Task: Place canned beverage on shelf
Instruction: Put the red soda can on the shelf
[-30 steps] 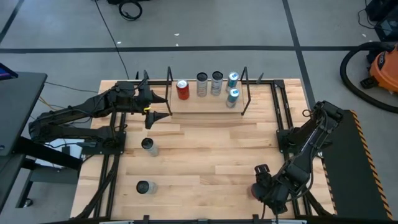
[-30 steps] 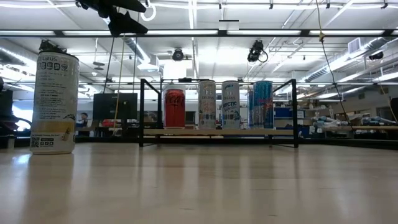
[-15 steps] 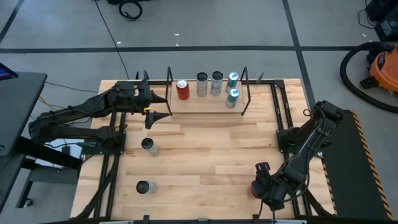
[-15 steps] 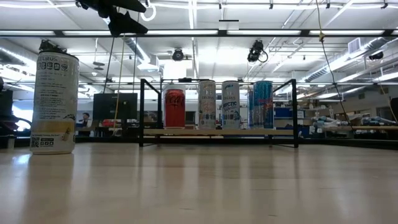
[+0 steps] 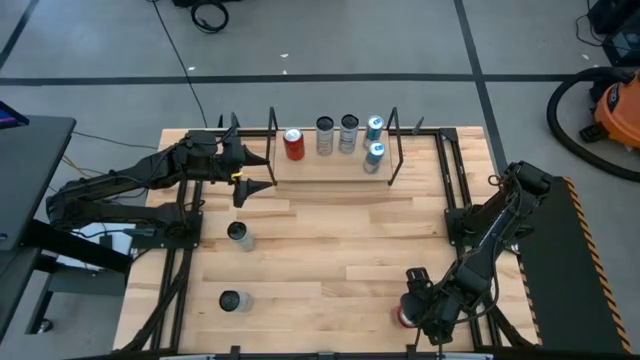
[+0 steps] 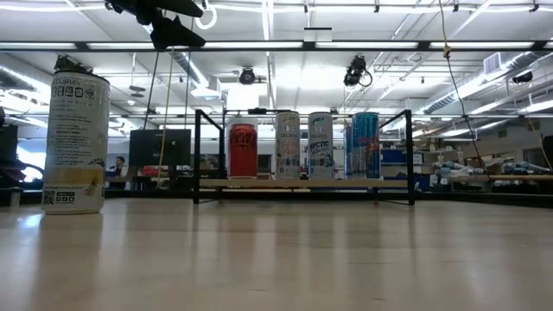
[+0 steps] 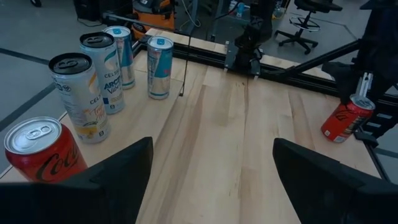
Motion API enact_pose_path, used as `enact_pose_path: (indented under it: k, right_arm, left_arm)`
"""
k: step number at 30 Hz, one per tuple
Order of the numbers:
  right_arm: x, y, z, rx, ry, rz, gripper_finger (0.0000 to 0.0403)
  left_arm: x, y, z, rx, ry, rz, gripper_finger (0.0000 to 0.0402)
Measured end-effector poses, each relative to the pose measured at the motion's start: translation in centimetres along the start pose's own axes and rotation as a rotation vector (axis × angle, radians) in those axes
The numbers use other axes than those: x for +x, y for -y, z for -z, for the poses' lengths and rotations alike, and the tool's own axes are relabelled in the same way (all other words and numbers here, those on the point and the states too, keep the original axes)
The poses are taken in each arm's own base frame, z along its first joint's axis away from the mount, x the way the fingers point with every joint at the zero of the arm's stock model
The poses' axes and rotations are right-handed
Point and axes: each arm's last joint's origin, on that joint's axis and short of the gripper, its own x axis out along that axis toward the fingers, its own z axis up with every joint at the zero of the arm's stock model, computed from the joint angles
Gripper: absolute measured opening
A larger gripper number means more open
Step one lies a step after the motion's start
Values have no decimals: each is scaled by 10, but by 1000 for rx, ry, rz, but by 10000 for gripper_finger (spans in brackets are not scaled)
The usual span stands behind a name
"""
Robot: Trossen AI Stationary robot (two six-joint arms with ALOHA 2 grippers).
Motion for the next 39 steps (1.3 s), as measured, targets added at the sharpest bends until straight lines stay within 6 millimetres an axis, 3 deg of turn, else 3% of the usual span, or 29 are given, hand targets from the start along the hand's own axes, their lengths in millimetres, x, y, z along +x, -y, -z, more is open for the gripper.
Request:
enact_pose_path:
  k: [12, 31, 39]
  right_arm:
    - [3, 17, -16, 116, 151, 152, 312]
    - [4, 95, -56, 463, 248, 365, 312]
    - [2, 115, -66, 488, 249, 383, 312]
  left_arm:
    - [0, 0, 0, -1, 0, 0, 332]
    - [0, 0, 3, -24, -32, -3, 332]
    - [0, 0, 3, -21, -32, -3, 332]
